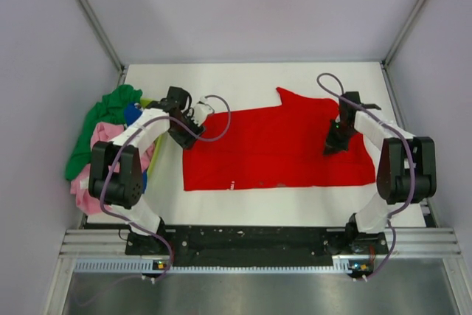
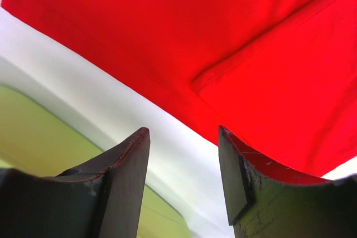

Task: Fold and stack the t-shirts
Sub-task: Fold the flattened tshirt in 1/3 of the way

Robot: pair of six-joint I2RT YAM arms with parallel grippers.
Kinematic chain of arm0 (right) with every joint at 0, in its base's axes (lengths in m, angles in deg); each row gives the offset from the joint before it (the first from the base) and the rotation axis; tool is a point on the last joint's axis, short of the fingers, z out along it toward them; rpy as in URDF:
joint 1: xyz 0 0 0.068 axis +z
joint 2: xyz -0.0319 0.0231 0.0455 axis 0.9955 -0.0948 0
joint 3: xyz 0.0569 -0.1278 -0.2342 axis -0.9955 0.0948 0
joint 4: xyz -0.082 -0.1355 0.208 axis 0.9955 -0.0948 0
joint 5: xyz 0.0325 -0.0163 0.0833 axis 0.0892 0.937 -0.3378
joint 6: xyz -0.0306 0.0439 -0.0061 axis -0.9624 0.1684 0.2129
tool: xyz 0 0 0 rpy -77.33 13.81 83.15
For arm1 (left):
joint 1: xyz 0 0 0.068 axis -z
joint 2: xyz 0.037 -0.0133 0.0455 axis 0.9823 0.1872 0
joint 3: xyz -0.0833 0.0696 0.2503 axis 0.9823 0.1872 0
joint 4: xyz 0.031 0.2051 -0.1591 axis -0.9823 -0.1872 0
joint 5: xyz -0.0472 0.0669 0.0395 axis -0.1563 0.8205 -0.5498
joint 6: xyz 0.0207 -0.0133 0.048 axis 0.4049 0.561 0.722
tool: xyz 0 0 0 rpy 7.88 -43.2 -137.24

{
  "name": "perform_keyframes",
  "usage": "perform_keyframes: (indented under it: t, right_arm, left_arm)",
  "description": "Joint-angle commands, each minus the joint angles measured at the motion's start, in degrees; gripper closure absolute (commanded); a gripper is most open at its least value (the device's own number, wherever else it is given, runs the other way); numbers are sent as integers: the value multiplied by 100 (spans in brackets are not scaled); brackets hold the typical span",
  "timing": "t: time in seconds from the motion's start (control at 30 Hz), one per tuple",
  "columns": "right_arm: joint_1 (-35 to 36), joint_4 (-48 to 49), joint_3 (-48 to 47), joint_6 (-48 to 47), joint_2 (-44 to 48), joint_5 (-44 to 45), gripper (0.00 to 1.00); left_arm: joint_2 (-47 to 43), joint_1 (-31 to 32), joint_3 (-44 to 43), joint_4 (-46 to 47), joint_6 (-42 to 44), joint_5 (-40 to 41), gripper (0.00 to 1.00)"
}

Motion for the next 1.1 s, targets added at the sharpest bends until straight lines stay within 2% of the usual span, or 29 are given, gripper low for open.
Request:
perform_keyframes:
  t: [0.0, 0.37, 0.4, 0.53, 0.7, 0.83, 0.97, 1.07]
  right_arm:
    - [471, -101, -794, -30, -61, -127, 100]
    - [920, -277, -1989, -109, -1247, -478, 100]
    - [938, -277, -2086, -118, -1336, -513, 97]
    - [990, -207, -2315, -267, -1617, -995, 71]
    - [1157, 477, -2526, -540, -1548, -1673, 61]
    - [1149, 637, -2772, -750, -1399, -1797, 53]
    - [869, 567, -2423, -751, -811, -745, 42]
    - [176, 462, -2132, -540, -730, -383, 43]
  left_arm:
    - [36, -50, -263, 53, 82, 43, 44]
    - [220, -85, -298, 27, 91, 69, 43]
    - [238, -85, -316, 18, 91, 61, 44]
    - [264, -85, -342, 1, 82, 34, 44]
    - [282, -85, -439, -43, 100, 43, 44]
    - [317, -85, -614, -227, 74, -53, 43]
    - [343, -41, -912, -499, 144, -501, 43]
    - [449, 221, -1378, -754, 196, -940, 43]
